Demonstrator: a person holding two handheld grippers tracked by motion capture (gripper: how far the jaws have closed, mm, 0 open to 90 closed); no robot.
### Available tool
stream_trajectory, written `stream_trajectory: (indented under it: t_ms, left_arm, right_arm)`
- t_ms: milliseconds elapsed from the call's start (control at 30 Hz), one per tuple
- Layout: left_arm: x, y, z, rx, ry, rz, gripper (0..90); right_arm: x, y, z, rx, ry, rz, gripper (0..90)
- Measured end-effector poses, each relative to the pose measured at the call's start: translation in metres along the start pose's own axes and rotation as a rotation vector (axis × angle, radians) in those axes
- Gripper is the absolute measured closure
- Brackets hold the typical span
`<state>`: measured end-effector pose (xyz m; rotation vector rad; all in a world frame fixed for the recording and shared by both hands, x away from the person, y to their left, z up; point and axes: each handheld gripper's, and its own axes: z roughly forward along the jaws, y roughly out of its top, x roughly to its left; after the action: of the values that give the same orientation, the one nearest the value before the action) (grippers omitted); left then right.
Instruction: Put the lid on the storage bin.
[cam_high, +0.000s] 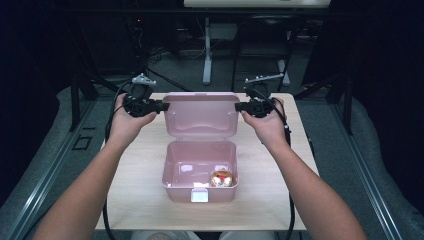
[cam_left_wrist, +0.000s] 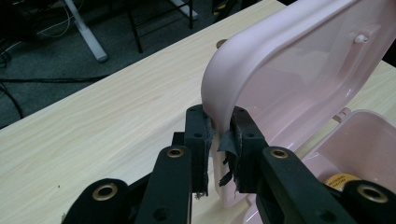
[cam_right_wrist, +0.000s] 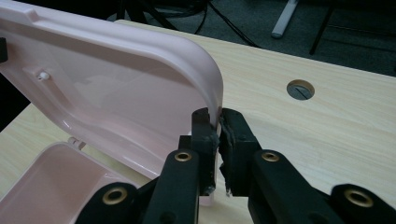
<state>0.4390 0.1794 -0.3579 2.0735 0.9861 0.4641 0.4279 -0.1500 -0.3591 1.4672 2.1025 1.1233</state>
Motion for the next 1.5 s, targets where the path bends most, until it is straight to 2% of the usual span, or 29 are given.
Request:
stream_trajectory:
  t_ms: [133, 467, 933, 1233, 1500]
  left_arm:
    - [0.0, -0.001, -0.001, 0.006, 0.004, -0.002, 79.3]
    - [-0.001, -0.001, -0.002, 0.008, -0.001, 0.005, 79.5]
    - [-0.005, -0.002, -0.005, 0.001, -0.009, 0.015, 79.1]
    - [-0.005, -0.007, -0.01, -0.012, -0.032, 0.001, 77.0]
    - [-0.008, -0.011, -0.016, -0.021, -0.041, 0.013, 77.0]
  right_arm:
    - [0.001, 0.0, -0.001, 0.002, 0.013, 0.002, 83.4]
    - [0.004, -0.004, -0.005, -0.005, 0.008, -0.01, 82.6]
    - [0.002, -0.009, -0.01, -0.011, 0.026, -0.013, 81.9]
    - [0.005, -0.011, -0.013, -0.014, 0.032, -0.022, 81.5]
    - [0.007, -0.017, -0.017, -0.021, 0.039, -0.034, 80.7]
